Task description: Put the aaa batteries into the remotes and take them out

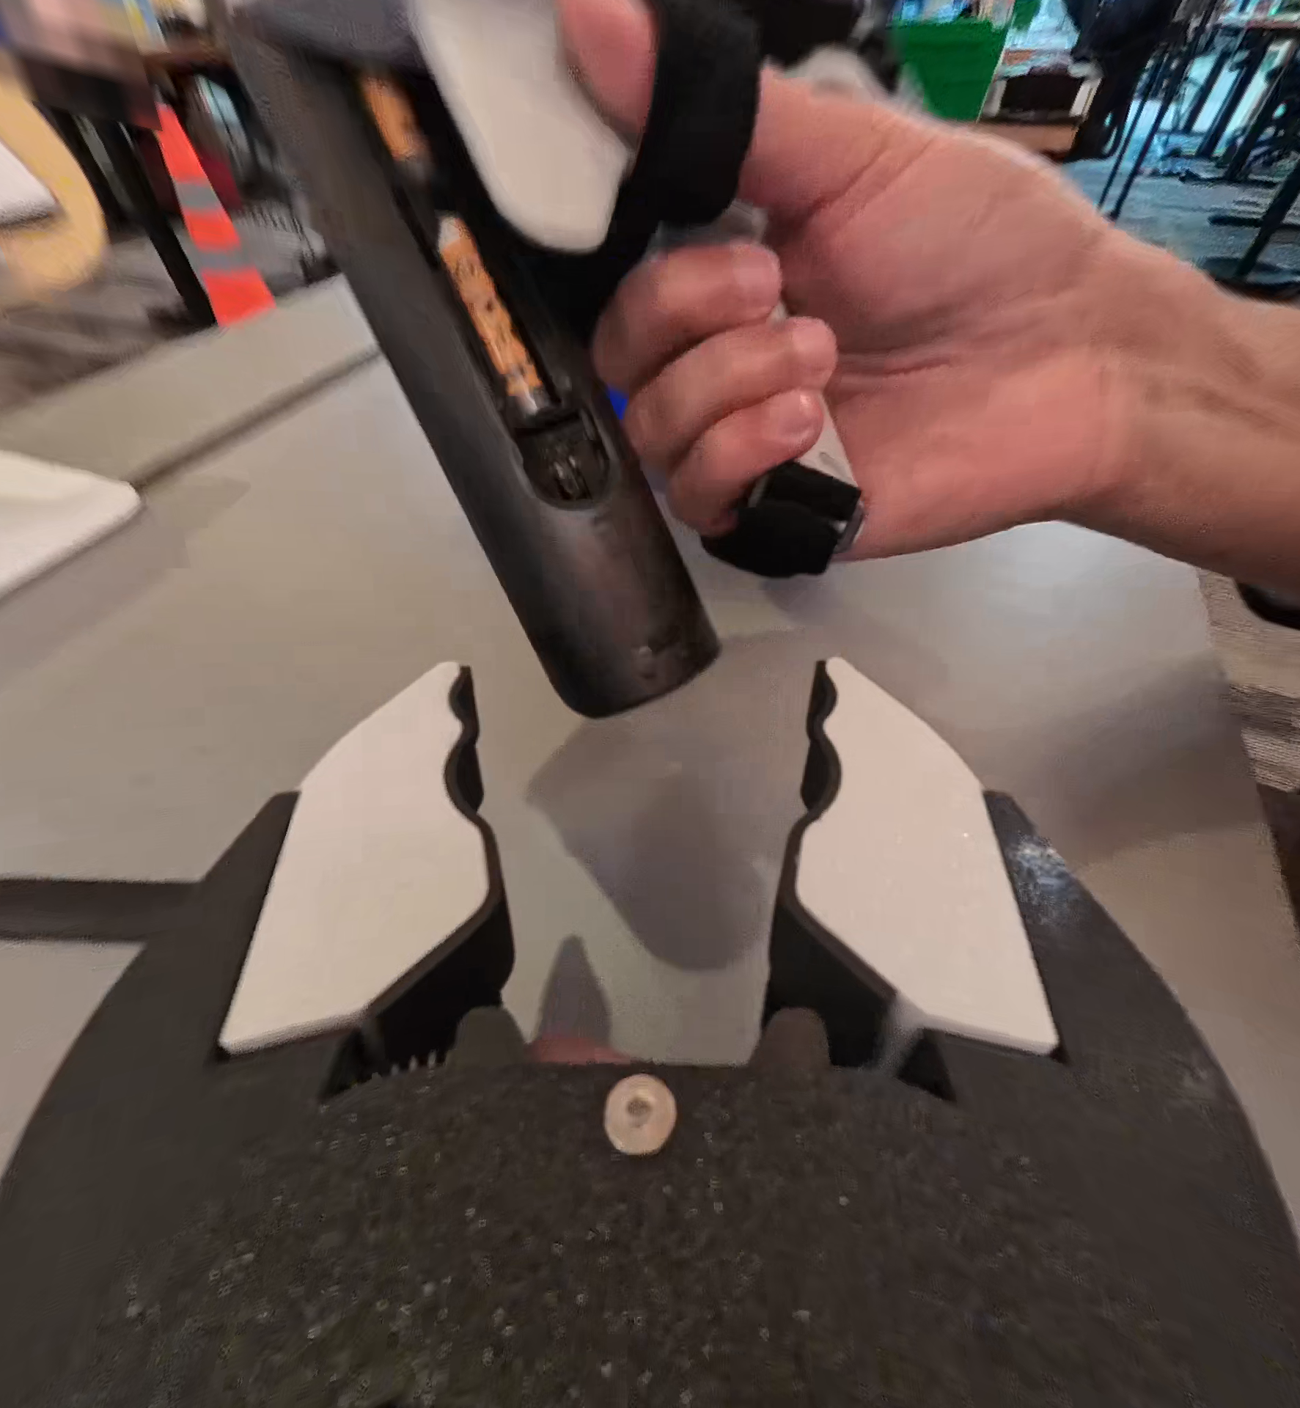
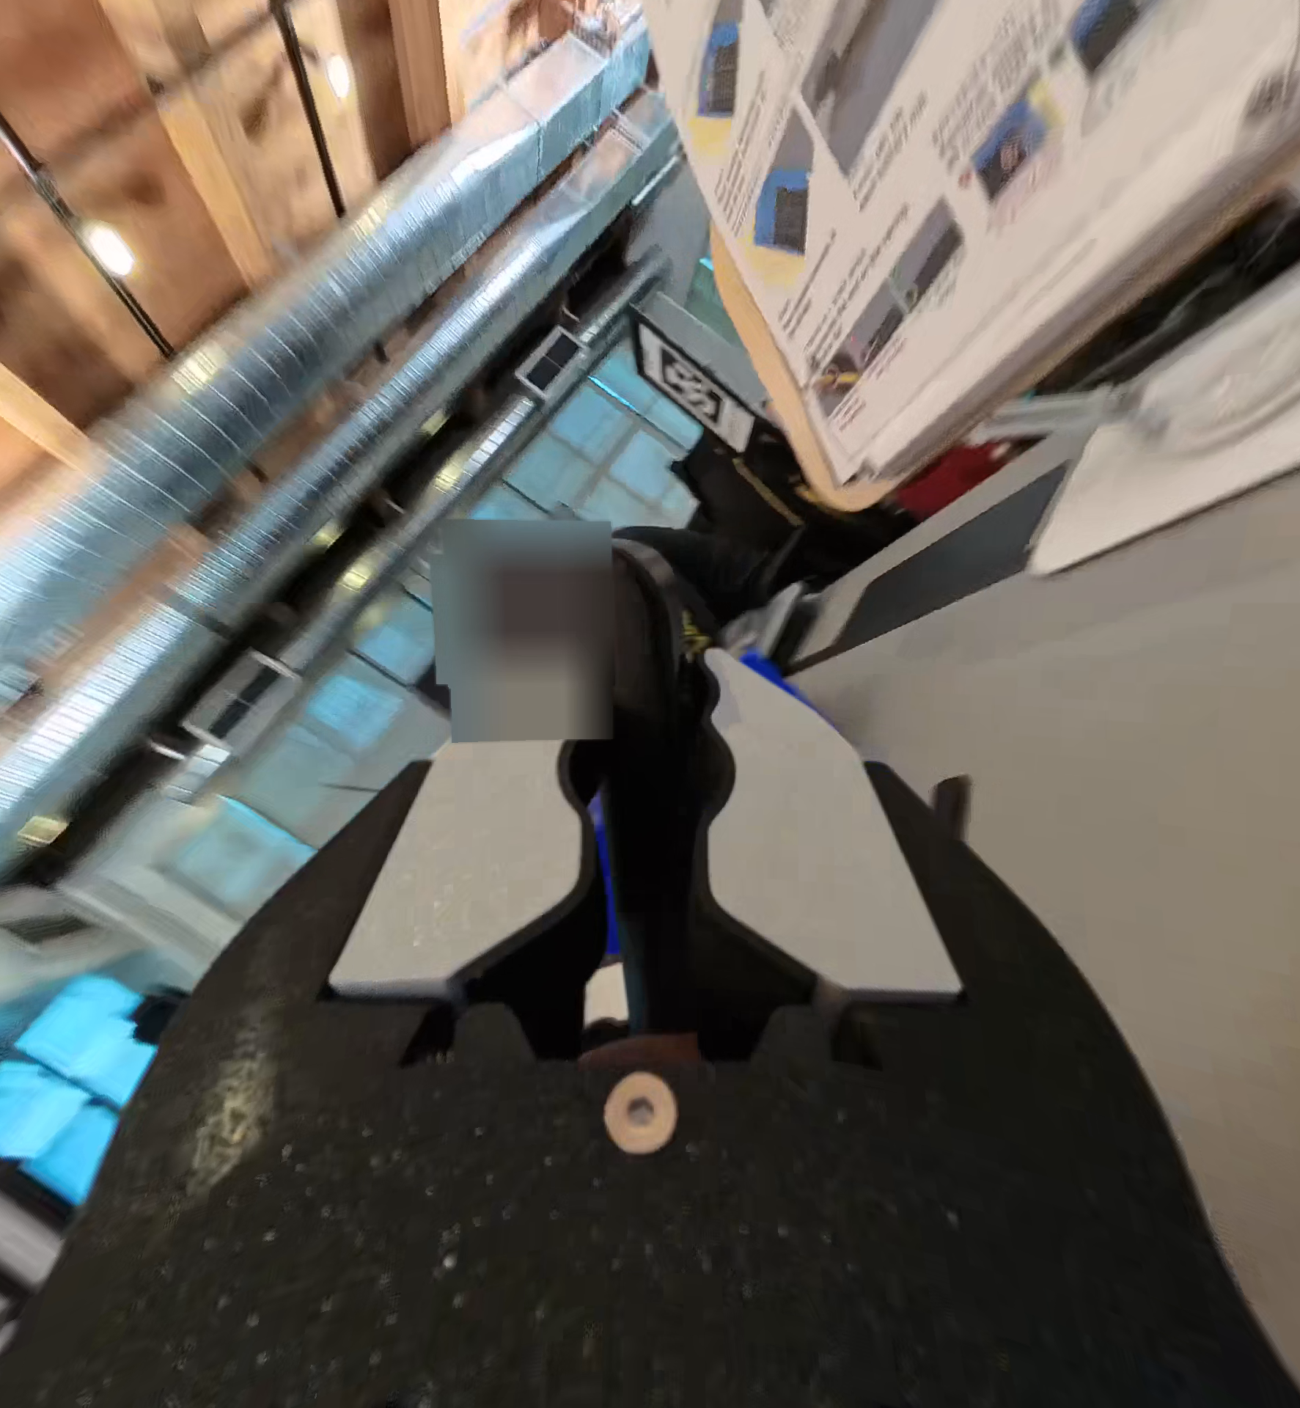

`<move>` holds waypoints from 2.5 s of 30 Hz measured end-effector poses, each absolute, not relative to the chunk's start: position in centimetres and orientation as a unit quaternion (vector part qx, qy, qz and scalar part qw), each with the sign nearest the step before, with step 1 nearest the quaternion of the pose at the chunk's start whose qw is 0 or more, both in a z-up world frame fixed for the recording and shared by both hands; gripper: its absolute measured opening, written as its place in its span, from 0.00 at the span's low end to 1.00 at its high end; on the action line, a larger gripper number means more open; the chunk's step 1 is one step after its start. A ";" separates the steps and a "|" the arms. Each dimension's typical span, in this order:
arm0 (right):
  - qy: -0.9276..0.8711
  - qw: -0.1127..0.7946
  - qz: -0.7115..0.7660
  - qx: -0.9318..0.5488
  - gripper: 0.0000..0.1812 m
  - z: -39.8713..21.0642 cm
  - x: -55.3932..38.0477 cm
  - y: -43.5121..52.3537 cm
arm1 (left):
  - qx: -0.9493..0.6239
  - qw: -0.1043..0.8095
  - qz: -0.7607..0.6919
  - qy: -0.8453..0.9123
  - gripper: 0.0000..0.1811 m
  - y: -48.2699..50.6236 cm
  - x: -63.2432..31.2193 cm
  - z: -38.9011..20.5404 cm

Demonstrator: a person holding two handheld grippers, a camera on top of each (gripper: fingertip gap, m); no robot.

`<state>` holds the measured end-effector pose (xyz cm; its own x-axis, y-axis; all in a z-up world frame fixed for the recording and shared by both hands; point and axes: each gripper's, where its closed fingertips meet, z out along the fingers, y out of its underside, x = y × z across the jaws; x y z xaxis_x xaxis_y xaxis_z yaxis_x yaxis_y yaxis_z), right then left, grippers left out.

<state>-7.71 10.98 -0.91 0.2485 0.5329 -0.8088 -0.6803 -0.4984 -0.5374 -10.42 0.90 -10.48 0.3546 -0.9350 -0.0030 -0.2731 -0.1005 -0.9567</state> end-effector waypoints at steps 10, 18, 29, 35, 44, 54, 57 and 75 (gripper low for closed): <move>0.050 0.613 0.441 -0.653 0.12 0.4 -10.0 9.6 | -0.736 0.445 -0.248 0.446 0.45 3.3 -9.9 -12.6; 0.052 0.547 0.514 -0.659 0.12 0.3 -10.3 9.1 | -0.746 0.428 -0.201 0.468 0.35 4.0 -10.5 -12.9; -0.175 0.455 0.439 -0.755 0.40 -4.3 -6.7 6.4 | -0.738 0.356 -0.177 0.546 0.34 2.8 -14.7 -14.5; -0.197 0.352 0.502 -0.765 0.19 -8.2 -9.5 4.6 | -0.708 0.332 -0.163 0.601 0.34 1.3 -14.7 -15.9; -0.099 0.332 0.625 -0.700 0.11 -7.1 -9.3 4.5 | -0.695 0.429 -0.218 0.535 0.38 2.5 -14.8 -13.4; -0.166 0.401 0.486 -0.759 0.11 -6.3 -9.5 4.6 | -0.705 0.428 -0.133 0.550 0.44 3.9 -13.2 -14.4; -0.163 0.386 0.492 -0.763 0.11 -6.4 -9.9 4.4 | -0.702 0.417 -0.122 0.565 0.40 4.2 -12.3 -14.1; -0.203 0.399 0.449 -0.773 0.22 -8.3 -6.4 5.2 | -0.720 0.361 -0.179 0.565 0.33 4.7 -13.3 -15.5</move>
